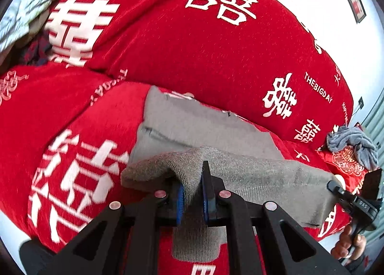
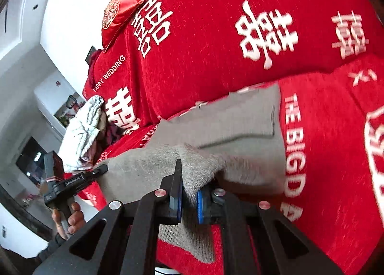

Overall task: Fold small clothes
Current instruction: 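Lay the folded hem down and hold it with both grippers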

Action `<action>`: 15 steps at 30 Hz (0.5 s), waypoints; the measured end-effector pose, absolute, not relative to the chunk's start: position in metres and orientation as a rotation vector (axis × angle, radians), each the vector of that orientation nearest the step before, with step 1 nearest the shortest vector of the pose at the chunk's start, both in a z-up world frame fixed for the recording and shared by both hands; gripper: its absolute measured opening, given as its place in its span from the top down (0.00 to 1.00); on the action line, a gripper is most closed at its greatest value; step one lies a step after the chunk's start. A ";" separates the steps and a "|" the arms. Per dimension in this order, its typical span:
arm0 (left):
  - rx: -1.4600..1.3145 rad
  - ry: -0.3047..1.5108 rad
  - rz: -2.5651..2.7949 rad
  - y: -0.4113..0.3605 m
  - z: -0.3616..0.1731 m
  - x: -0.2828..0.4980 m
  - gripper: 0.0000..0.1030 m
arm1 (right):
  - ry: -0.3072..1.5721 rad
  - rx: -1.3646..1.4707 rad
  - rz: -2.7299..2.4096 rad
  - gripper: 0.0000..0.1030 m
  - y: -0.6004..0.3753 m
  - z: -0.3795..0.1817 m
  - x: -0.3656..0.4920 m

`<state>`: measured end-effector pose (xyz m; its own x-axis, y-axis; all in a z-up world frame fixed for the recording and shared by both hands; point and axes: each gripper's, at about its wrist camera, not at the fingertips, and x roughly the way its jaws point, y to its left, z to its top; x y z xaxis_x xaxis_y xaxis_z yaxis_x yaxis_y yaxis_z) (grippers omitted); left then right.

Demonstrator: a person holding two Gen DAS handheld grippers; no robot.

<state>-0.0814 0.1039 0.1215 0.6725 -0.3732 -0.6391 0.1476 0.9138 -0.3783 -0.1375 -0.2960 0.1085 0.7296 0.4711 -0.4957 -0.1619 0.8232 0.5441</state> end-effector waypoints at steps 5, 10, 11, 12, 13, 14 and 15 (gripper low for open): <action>-0.275 0.807 -0.283 0.093 0.135 -0.051 0.87 | 0.691 0.477 0.307 0.91 -0.299 0.119 -0.115; -0.239 0.830 -0.267 0.083 0.142 -0.030 0.87 | 0.716 0.450 0.253 0.91 -0.297 0.128 -0.093; -0.240 0.831 -0.267 0.082 0.144 -0.026 0.87 | 0.716 0.452 0.251 0.91 -0.298 0.128 -0.092; -0.242 0.833 -0.265 0.082 0.145 -0.023 0.87 | 0.715 0.455 0.249 0.91 -0.299 0.130 -0.088; -0.246 0.837 -0.265 0.081 0.147 -0.019 0.87 | 0.715 0.456 0.248 0.91 -0.299 0.131 -0.087; -0.248 0.839 -0.266 0.081 0.147 -0.016 0.87 | 0.717 0.455 0.243 0.91 -0.300 0.132 -0.083; -0.245 0.840 -0.265 0.080 0.149 -0.012 0.87 | 0.721 0.453 0.238 0.91 -0.300 0.134 -0.078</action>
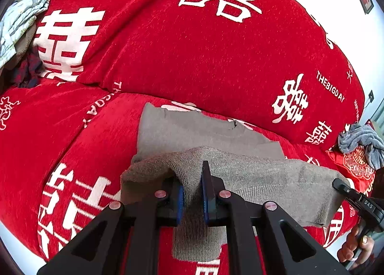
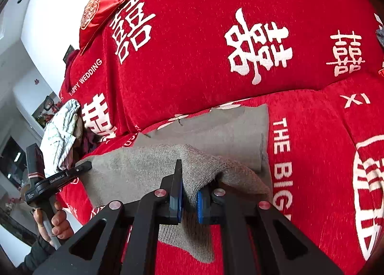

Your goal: Fold small clothes

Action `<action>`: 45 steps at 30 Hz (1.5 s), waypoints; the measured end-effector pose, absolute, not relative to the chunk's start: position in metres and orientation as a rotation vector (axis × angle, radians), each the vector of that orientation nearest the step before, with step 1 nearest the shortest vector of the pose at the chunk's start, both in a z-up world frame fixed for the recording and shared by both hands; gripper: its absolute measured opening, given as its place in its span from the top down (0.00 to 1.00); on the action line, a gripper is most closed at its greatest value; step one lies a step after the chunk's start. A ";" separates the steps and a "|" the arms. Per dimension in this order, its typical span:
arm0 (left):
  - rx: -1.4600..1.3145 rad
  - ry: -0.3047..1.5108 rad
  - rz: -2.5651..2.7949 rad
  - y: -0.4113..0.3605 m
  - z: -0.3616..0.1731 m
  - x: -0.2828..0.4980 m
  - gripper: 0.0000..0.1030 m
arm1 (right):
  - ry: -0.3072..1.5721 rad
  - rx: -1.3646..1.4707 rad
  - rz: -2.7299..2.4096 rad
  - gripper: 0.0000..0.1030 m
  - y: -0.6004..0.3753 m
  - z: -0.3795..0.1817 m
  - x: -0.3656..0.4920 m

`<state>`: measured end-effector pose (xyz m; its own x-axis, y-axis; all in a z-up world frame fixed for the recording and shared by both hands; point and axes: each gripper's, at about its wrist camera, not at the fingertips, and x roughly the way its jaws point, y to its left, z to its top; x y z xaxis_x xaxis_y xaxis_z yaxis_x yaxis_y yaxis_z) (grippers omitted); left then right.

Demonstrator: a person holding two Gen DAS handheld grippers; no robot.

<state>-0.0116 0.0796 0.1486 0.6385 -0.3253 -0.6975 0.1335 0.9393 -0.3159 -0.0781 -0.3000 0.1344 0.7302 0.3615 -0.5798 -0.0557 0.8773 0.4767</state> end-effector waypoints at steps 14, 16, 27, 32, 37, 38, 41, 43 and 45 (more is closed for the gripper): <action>-0.220 0.866 -0.258 0.064 0.155 0.036 0.87 | 0.757 0.470 0.207 0.91 -0.307 0.137 -0.029; -0.219 0.876 -0.256 0.062 0.152 0.044 0.87 | 0.763 0.463 0.205 0.91 -0.306 0.137 -0.023; -0.199 0.949 -0.228 0.052 0.122 0.090 0.87 | 0.827 0.456 0.166 0.91 -0.311 0.109 0.027; -0.181 1.001 -0.204 0.045 0.098 0.119 0.87 | 0.882 0.453 0.129 0.91 -0.314 0.086 0.057; -0.134 1.042 -0.190 0.032 0.074 0.141 0.87 | 0.930 0.443 0.095 0.91 -0.315 0.064 0.079; -0.135 1.050 -0.191 0.031 0.070 0.145 0.87 | 0.936 0.439 0.091 0.91 -0.316 0.062 0.082; -0.147 1.075 -0.195 0.030 0.057 0.156 0.87 | 0.954 0.430 0.073 0.91 -0.317 0.051 0.092; -0.161 1.101 -0.197 0.031 0.048 0.162 0.87 | 0.966 0.432 0.068 0.91 -0.318 0.045 0.097; -0.181 1.121 -0.204 0.034 0.038 0.166 0.87 | 0.981 0.433 0.060 0.91 -0.319 0.036 0.101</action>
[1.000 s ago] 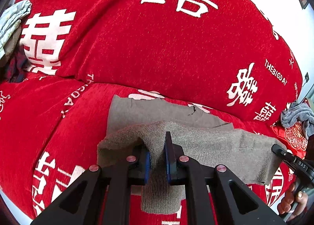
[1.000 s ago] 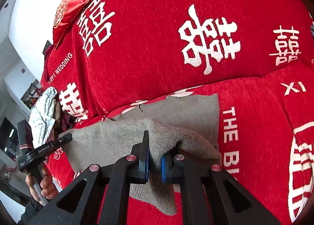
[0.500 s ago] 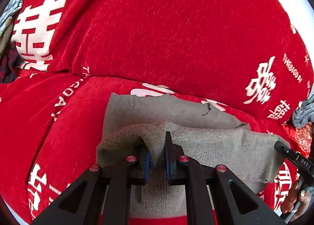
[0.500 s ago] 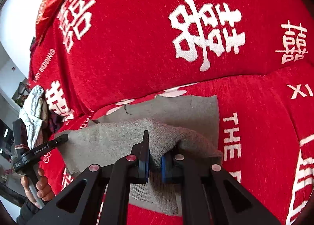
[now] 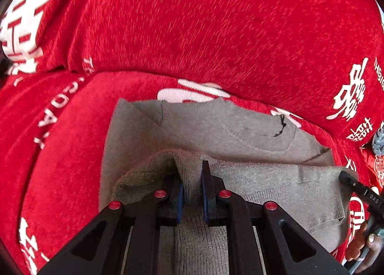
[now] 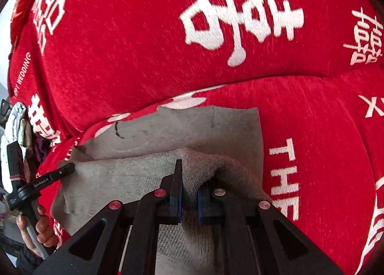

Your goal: Fold small clothes

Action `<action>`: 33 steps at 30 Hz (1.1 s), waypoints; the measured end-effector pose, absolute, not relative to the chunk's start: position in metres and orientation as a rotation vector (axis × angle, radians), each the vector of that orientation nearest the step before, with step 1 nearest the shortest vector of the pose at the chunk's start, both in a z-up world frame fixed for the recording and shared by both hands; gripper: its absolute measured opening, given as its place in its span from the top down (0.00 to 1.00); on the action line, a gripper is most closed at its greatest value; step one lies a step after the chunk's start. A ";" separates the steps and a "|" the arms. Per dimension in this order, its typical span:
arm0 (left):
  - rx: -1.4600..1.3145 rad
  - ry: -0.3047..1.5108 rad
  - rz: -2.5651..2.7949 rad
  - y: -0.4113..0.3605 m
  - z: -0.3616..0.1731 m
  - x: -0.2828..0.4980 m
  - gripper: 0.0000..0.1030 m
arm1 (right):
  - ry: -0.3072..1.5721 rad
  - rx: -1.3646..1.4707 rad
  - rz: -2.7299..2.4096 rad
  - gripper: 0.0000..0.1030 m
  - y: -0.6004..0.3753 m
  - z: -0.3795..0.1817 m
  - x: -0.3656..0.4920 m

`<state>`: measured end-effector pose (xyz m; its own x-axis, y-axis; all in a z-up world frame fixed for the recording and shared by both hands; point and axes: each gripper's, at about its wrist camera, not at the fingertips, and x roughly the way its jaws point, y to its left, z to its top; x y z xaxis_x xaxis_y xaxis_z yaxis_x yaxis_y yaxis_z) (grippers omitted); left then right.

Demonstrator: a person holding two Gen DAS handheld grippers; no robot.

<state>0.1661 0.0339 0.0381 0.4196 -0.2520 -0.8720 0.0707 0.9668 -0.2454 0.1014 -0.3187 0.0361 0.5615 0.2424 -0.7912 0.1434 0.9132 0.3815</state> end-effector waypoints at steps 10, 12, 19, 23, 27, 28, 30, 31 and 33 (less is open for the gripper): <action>-0.176 1.164 -0.230 0.032 0.027 0.168 0.82 | 1.010 0.431 0.050 0.88 -0.316 0.020 0.103; -0.242 1.187 -0.277 0.039 0.029 0.169 0.50 | 1.007 0.458 0.063 0.86 -0.318 0.026 0.100; -0.323 1.119 -0.282 0.065 0.054 0.137 0.11 | 0.962 0.513 0.106 0.51 -0.319 0.041 0.063; -0.310 1.144 -0.324 0.062 0.049 0.110 0.11 | 0.986 0.498 0.134 0.51 -0.310 0.037 0.046; -0.176 1.162 -0.333 0.033 0.042 0.098 0.11 | 1.016 0.462 0.141 0.60 -0.300 0.027 0.046; -0.149 1.179 -0.346 0.023 0.039 0.099 0.13 | 1.023 0.458 0.151 0.71 -0.299 0.027 0.048; -0.089 1.187 -0.361 0.006 0.037 0.100 0.46 | 1.031 0.443 0.164 0.91 -0.295 0.029 0.052; -0.067 1.190 -0.363 0.001 0.037 0.102 0.70 | 1.027 0.436 0.168 0.92 -0.294 0.031 0.053; -0.099 1.204 -0.395 -0.003 0.039 0.109 0.85 | 0.998 0.430 0.197 0.92 -0.294 0.039 0.056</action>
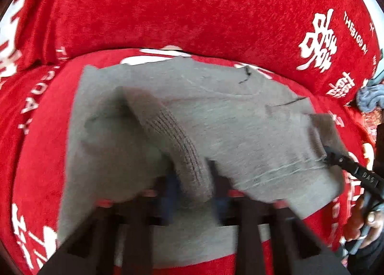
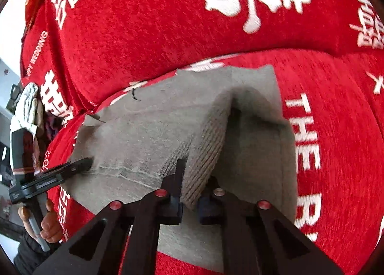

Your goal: Fold small clothes

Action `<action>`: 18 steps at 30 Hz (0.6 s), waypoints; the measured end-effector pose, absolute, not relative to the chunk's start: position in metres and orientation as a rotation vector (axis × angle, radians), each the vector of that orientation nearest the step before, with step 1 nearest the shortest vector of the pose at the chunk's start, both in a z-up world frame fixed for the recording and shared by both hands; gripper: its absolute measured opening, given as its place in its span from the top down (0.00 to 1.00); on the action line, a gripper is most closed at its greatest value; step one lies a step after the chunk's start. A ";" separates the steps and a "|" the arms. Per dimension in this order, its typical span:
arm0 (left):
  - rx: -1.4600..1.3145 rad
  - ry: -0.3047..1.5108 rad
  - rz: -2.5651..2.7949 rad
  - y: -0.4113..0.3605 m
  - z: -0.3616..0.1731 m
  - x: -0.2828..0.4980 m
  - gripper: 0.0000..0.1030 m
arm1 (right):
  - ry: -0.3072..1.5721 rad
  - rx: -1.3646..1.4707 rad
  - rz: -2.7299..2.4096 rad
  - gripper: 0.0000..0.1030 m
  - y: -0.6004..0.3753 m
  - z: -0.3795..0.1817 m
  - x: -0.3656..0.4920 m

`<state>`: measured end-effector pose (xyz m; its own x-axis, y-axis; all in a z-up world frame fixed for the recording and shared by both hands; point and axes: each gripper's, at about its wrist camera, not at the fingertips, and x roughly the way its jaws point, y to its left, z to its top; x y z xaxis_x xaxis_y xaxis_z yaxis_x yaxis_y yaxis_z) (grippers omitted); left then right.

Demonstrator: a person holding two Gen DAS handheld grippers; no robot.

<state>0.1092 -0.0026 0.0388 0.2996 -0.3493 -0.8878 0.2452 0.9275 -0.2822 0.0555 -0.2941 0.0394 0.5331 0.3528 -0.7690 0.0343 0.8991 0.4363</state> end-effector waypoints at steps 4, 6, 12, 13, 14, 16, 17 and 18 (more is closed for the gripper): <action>-0.170 1.135 -0.375 0.006 0.057 0.124 0.85 | 0.933 0.506 0.233 0.92 -0.306 0.057 0.067; -0.217 1.118 -0.351 0.010 0.063 0.139 0.85 | 0.901 0.546 0.244 0.92 -0.311 0.064 0.081; -0.334 1.137 -0.291 0.015 0.063 0.186 0.60 | 0.894 0.584 0.202 0.88 -0.315 0.064 0.127; -0.342 1.138 -0.266 0.015 0.061 0.192 0.25 | 0.897 0.590 0.187 0.88 -0.316 0.062 0.132; -0.349 1.116 -0.237 0.017 0.062 0.195 0.14 | 0.900 0.600 0.175 0.88 -0.317 0.059 0.137; -0.351 1.069 -0.199 0.020 0.063 0.199 0.11 | 0.905 0.628 0.160 0.87 -0.321 0.052 0.148; -0.352 1.082 -0.207 0.020 0.061 0.203 0.11 | 0.914 0.635 0.140 0.87 -0.323 0.046 0.153; -0.355 1.095 -0.212 0.020 0.059 0.206 0.11 | 0.921 0.636 0.125 0.87 -0.324 0.043 0.157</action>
